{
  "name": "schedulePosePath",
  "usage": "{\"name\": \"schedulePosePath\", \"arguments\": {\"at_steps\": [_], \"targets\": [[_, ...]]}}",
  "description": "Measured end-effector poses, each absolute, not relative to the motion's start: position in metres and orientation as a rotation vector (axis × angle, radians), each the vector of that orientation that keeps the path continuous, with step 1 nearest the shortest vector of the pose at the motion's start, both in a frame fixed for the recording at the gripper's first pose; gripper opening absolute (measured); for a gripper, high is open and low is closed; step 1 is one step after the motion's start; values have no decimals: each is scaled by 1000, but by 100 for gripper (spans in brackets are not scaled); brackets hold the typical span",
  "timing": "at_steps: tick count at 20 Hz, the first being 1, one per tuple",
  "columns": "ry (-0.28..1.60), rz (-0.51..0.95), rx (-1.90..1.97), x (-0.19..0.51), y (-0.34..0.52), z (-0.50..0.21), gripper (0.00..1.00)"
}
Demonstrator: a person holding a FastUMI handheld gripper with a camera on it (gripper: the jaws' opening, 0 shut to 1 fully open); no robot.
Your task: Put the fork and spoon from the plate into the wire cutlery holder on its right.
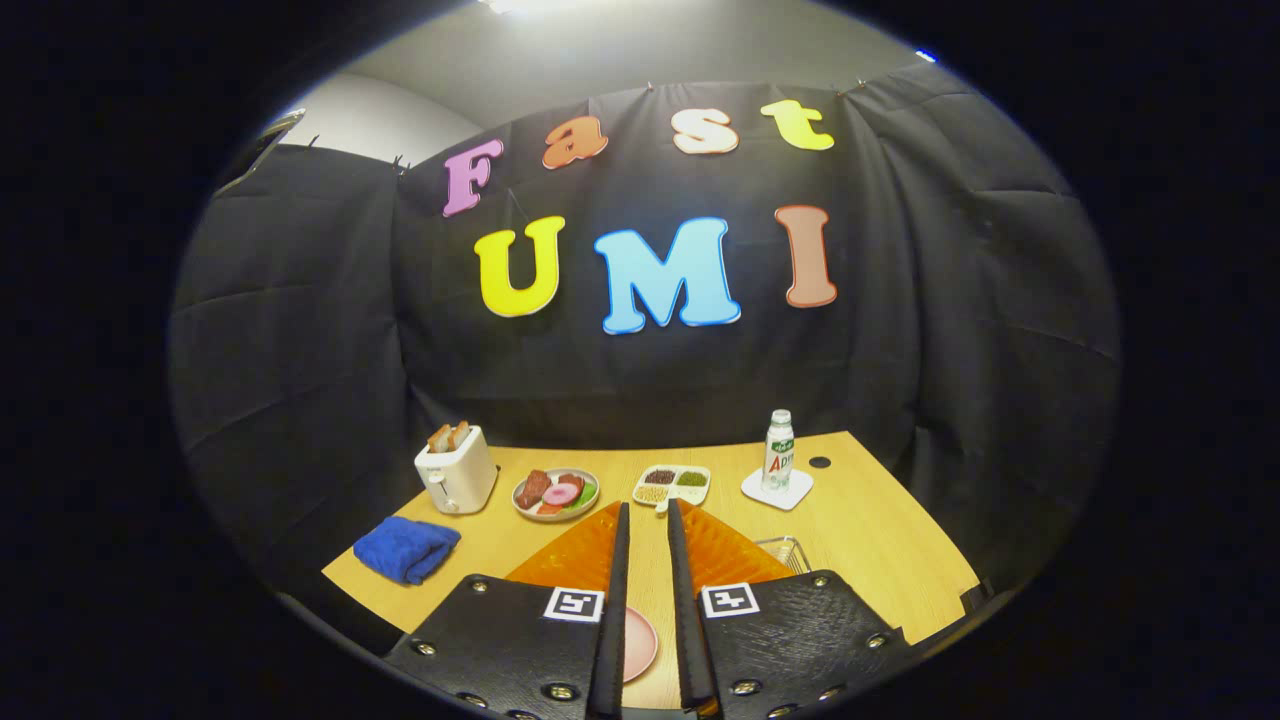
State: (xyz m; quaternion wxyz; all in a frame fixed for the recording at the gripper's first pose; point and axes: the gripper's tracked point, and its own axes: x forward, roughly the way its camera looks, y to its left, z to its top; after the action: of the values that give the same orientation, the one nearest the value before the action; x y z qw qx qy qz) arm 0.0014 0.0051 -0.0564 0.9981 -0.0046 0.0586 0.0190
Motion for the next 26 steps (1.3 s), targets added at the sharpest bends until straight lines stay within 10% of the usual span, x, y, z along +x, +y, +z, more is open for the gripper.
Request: {"name": "schedulePosePath", "arguments": {"at_steps": [26], "targets": [[864, 211, -6, -47, 61, -328, 22]]}}
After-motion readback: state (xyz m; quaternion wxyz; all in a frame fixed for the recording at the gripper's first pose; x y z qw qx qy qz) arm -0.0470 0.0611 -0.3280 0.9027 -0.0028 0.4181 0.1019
